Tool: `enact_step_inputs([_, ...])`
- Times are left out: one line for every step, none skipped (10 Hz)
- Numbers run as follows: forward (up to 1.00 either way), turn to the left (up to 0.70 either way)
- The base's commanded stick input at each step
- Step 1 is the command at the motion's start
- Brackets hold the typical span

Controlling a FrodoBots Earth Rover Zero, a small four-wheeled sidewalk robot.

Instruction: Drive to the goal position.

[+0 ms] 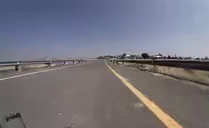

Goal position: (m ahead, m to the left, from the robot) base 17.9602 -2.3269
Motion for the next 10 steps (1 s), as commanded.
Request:
enact_step_inputs([1.00,0.21])
enact_step_inputs([1.00,0.20])
enact_step_inputs([1.00,0.07])
enact_step_inputs([1.00,0.00])
enact_step_inputs([1.00,0.00])
enact_step_inputs([1.00,0.00])
enact_step_inputs([1.00,0.00])
enact_step_inputs([1.00,0.00])
enact_step_inputs([1.00,0.00])
enact_step_inputs([1.00,0.00])
